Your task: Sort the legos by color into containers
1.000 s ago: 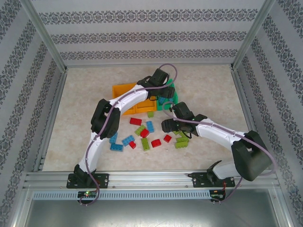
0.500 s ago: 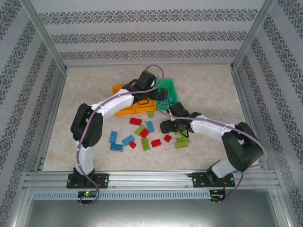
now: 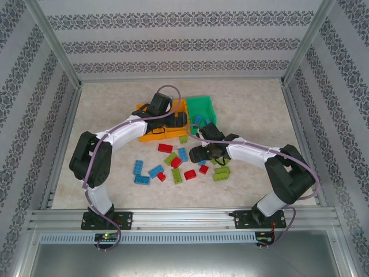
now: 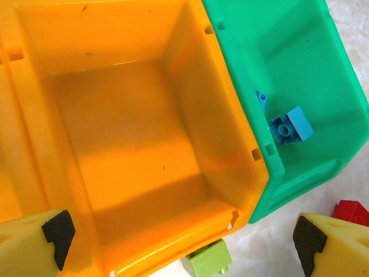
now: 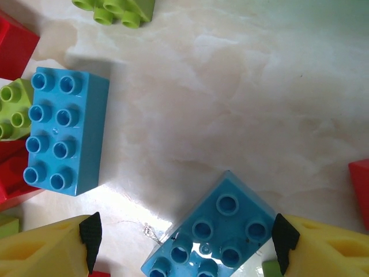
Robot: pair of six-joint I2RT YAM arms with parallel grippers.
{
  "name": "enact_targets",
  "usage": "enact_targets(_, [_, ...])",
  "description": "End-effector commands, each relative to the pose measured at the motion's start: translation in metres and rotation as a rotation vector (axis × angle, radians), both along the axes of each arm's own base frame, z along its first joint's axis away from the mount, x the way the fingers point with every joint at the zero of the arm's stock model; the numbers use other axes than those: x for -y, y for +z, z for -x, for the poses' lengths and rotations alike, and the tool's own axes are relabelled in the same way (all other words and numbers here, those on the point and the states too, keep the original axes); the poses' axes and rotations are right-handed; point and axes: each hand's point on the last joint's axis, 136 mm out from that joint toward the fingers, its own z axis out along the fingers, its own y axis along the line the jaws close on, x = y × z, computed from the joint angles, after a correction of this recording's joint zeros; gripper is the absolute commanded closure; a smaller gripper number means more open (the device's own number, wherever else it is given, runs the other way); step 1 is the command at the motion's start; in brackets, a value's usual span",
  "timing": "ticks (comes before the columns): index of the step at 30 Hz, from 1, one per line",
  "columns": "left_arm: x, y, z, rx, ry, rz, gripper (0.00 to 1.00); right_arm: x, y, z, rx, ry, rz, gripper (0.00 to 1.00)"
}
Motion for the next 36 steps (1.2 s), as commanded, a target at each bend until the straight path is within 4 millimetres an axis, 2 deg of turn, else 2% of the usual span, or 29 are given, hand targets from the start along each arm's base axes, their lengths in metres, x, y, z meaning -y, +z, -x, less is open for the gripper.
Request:
enact_targets(1, [-0.003,0.015,0.004,0.039,0.009,0.021,0.0,0.009,-0.005,0.006,-0.048,-0.012,0.079,0.2])
enact_targets(8, [-0.011,0.007,0.016,0.031,0.019,0.009,0.0,0.003,0.001,0.009,-0.08,-0.109,0.035,0.25])
enact_targets(13, [-0.013,0.007,0.019,0.034,0.012,0.003,0.0,0.005,-0.007,0.012,-0.123,-0.139,0.064,0.29])
enact_targets(22, [-0.022,0.009,0.026,0.051,0.025,-0.018,0.0,0.006,-0.014,0.009,-0.162,-0.163,0.118,0.32])
enact_targets(30, [-0.03,0.008,0.034,0.06,0.036,-0.03,0.0,-0.004,-0.006,0.002,-0.127,-0.157,0.094,0.32])
enact_targets(33, [-0.035,0.006,0.038,0.056,0.042,-0.048,0.0,-0.001,-0.003,0.002,-0.119,-0.163,0.108,0.33])
enact_targets(36, [-0.041,0.005,0.043,0.063,0.053,-0.061,0.0,0.003,-0.007,0.007,-0.137,-0.163,0.128,0.34])
